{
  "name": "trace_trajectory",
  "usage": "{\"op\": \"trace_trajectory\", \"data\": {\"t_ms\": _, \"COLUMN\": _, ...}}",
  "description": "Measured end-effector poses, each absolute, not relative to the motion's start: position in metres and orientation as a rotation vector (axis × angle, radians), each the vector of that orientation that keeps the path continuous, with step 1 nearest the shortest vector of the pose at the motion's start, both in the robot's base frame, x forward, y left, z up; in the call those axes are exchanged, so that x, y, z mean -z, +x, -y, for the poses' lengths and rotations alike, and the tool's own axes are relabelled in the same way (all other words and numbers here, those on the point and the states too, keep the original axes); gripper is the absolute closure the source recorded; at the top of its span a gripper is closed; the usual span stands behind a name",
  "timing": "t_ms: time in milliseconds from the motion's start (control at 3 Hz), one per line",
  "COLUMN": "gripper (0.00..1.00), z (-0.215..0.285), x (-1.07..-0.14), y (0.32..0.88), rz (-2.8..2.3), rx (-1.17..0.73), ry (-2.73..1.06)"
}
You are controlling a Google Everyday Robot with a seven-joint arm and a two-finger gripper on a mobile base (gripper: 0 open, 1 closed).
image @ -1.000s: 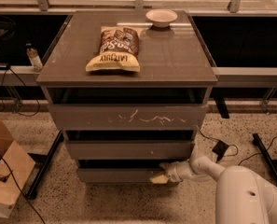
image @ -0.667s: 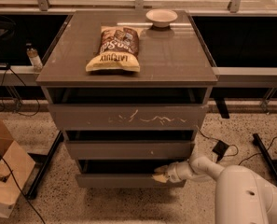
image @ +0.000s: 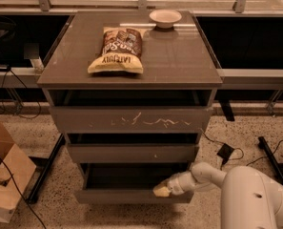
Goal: Open bottom drawer
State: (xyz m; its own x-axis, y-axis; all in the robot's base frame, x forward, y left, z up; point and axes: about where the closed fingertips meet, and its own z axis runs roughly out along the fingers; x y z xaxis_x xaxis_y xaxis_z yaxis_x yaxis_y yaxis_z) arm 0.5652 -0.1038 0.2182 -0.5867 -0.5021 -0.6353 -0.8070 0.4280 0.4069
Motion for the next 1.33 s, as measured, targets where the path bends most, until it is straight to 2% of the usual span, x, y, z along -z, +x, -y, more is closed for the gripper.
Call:
{"op": "trace_trajectory", "data": {"t_ms": 333, "gripper": 0.25, "z": 0.085, "x": -0.207, "y": 0.517, "rz": -2.304, "rx": -1.084, "ry": -1.136}}
{"op": "trace_trajectory", "data": {"t_ms": 667, "gripper": 0.03, "z": 0.084, "x": -0.207, "y": 0.517, "rz": -2.304, "rx": -1.084, "ry": -1.137}}
{"op": "trace_trajectory", "data": {"t_ms": 1000, "gripper": 0.00, "z": 0.080, "x": -0.205, "y": 0.515, "rz": -2.322, "rx": -1.078, "ry": -1.193}}
{"op": "trace_trajectory", "data": {"t_ms": 1333, "gripper": 0.16, "z": 0.085, "x": -0.200, "y": 0.503, "rz": -2.380, "rx": -1.073, "ry": -1.209}}
